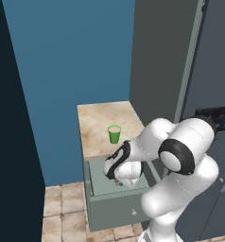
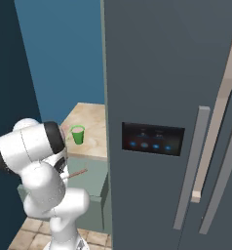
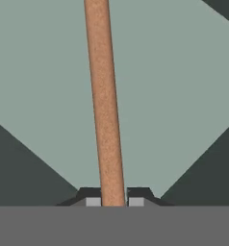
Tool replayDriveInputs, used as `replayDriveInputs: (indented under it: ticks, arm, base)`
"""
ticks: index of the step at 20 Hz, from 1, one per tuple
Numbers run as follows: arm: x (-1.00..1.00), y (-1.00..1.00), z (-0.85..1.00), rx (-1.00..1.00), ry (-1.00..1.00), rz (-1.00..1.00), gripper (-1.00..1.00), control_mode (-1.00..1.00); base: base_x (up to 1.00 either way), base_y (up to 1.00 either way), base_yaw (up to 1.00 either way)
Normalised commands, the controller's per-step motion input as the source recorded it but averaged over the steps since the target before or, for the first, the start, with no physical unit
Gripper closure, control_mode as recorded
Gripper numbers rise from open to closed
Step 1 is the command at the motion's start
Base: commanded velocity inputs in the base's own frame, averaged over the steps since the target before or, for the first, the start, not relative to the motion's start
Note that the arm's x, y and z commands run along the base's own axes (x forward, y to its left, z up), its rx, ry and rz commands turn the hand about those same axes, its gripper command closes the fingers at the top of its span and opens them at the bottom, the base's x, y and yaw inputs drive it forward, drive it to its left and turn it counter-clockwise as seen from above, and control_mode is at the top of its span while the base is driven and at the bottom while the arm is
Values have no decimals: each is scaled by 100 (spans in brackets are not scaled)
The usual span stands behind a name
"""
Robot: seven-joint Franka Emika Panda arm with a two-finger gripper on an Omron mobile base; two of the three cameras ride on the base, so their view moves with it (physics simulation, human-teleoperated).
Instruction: Pick up the straw from the left drawer and put it inside the smoothie cup.
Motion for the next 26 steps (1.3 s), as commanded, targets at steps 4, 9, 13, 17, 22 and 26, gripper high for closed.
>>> replayDriveInputs:
  ticks: [4,9,13,17,22,26]
  arm:
    - [-36,-2,93,4,0,-20,100,-100]
    - [-34,-1,100,1,-5,-17,100,-100]
    - [-14,0,100,0,-12,-12,100,-100]
    - [-6,2,100,0,-12,-10,100,-100]
    - [0,4,95,-1,-20,-8,100,-100]
    - [0,0,80,-13,-27,-5,100,-100]
  base:
    - [0,0,0]
    - [0,0,0]
    - [0,0,0]
    - [0,0,0]
    - [0,0,0]
    - [0,0,0]
